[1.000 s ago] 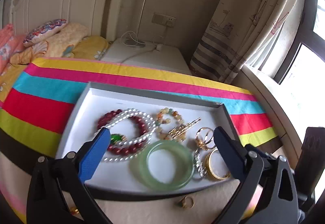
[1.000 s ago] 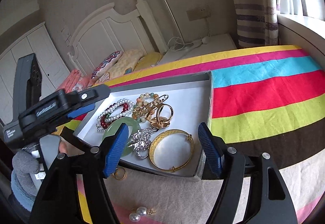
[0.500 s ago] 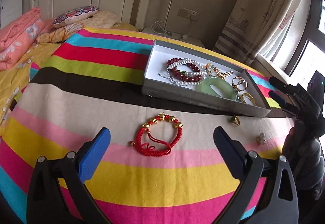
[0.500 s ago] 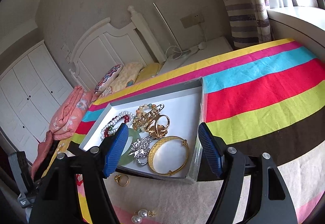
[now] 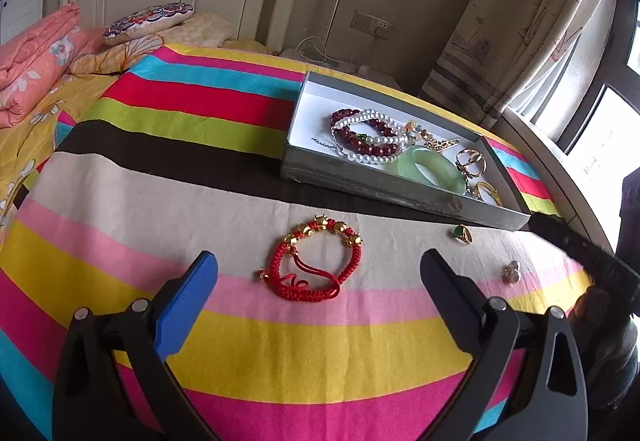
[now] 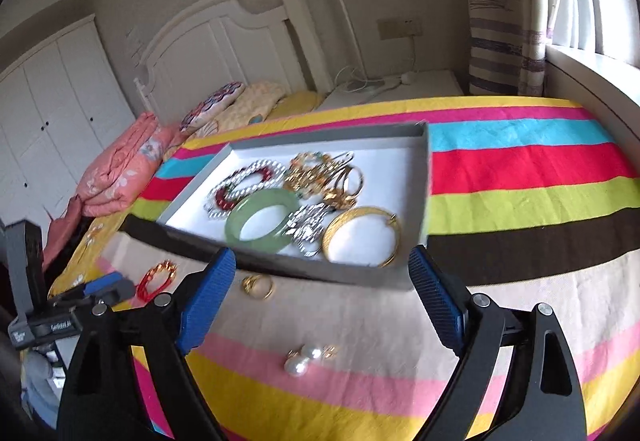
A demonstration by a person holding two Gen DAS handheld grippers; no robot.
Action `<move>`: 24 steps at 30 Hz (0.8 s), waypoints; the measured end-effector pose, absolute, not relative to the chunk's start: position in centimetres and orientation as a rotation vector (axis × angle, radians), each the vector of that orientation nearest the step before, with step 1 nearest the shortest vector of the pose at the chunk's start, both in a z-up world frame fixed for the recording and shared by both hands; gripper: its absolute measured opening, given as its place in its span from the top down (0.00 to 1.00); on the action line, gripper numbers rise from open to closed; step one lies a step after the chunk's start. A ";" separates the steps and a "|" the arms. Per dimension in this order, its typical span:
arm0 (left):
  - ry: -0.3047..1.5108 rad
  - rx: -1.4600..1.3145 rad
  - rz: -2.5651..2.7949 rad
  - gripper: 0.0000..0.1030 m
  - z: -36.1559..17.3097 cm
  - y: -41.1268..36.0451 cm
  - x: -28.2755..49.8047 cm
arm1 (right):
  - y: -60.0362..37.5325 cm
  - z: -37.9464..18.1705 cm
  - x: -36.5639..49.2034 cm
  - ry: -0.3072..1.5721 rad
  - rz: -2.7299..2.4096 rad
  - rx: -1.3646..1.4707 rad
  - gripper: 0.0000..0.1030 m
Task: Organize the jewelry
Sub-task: 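Withdraw both open grippers from the tray, then move the right gripper down around the gold ring on the bedspread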
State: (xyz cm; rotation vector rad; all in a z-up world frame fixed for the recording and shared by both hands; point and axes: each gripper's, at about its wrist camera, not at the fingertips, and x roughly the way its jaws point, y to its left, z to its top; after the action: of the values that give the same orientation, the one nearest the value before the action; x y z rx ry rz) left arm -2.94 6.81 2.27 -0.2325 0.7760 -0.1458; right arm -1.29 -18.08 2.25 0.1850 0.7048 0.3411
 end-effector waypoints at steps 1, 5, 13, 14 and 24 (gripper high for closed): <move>0.773 -0.235 -0.146 0.03 2.3 6.8 -2.9 | -17.3 2.0 -1.6 0.729 0.344 0.150 0.20; 0.757 -0.253 -0.156 0.03 2.5 7.1 -3.3 | -13.5 1.1 -2.5 0.801 0.351 -0.007 0.30; 0.751 -0.262 -0.174 0.03 2.5 7.3 -3.5 | -11.0 -0.4 -1.1 0.886 0.403 -0.038 0.45; 0.750 -0.264 -0.176 0.03 2.5 7.3 -3.5 | -10.7 -0.5 -0.9 0.895 0.408 -0.040 0.45; 0.741 -0.274 -0.194 0.03 2.6 7.2 -3.8 | -7.0 -0.4 0.6 0.908 0.375 -0.108 0.48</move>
State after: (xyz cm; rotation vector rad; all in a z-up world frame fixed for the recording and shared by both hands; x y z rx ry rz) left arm -3.78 7.25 2.60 -0.2737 0.7411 -0.1937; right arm 0.60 -6.96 -0.40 -0.1083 0.9077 0.3753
